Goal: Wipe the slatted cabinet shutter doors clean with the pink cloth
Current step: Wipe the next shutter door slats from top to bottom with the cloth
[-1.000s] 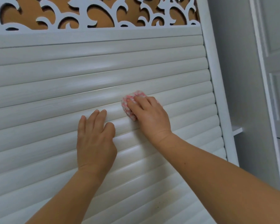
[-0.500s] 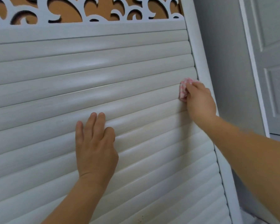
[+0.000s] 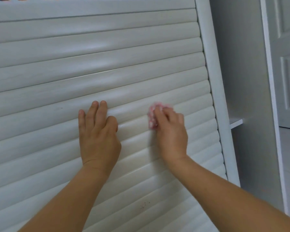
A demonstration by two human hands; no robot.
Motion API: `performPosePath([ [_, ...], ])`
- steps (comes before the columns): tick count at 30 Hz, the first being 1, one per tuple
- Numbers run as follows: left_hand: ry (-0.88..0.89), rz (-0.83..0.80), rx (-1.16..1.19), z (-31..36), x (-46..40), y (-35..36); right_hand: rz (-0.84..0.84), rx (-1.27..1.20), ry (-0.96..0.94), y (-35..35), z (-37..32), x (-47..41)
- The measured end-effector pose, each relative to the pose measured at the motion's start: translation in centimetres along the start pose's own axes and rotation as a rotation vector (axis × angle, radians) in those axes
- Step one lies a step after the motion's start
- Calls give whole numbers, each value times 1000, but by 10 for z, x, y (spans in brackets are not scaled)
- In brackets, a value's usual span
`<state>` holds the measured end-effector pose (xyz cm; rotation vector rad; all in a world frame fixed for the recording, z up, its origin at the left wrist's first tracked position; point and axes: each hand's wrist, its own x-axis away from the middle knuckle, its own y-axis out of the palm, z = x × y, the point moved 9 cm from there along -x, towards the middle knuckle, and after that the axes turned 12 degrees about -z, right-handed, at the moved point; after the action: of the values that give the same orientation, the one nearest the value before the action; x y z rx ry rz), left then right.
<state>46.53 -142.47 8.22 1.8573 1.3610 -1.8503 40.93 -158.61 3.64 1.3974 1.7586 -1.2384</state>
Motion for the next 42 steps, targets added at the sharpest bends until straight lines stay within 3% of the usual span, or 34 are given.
performPosePath([
  [5,31,-23,-28,0,0,-1,-49,145,-385,9,-59,20],
  [8,52,-40,-42,0,1,-2,-61,183,-418,-1,-37,5],
  [11,81,-52,-52,0,2,-1,-84,85,-181,-19,16,-12],
  [15,81,-65,-57,0,3,1,-48,-29,313,-37,97,-30],
  [17,73,-73,-55,1,3,0,-26,-93,425,-37,96,-34],
  [19,63,-83,-48,1,2,0,-37,-78,360,-29,60,-30],
  [23,59,-98,-25,1,3,1,-40,104,-139,-4,-54,8],
  [25,53,-106,-2,1,4,1,-22,186,-353,6,-76,21],
  [27,75,-108,15,6,7,2,-7,253,-444,7,-74,20],
  [31,232,-149,-5,31,22,13,-64,345,-315,-5,-30,3],
  [33,243,-159,12,36,24,17,-113,341,-131,-16,5,-6],
  [35,234,-162,3,37,25,20,-150,203,173,-23,54,-15],
  [37,239,-161,-14,37,25,21,-60,28,322,-32,77,-17],
  [39,243,-155,-22,37,25,22,6,-40,200,-36,47,-20],
  [40,244,-152,-25,37,26,22,-70,-32,68,-24,24,-20],
  [42,250,-139,-34,38,27,23,-56,122,-167,-13,-13,-12],
])
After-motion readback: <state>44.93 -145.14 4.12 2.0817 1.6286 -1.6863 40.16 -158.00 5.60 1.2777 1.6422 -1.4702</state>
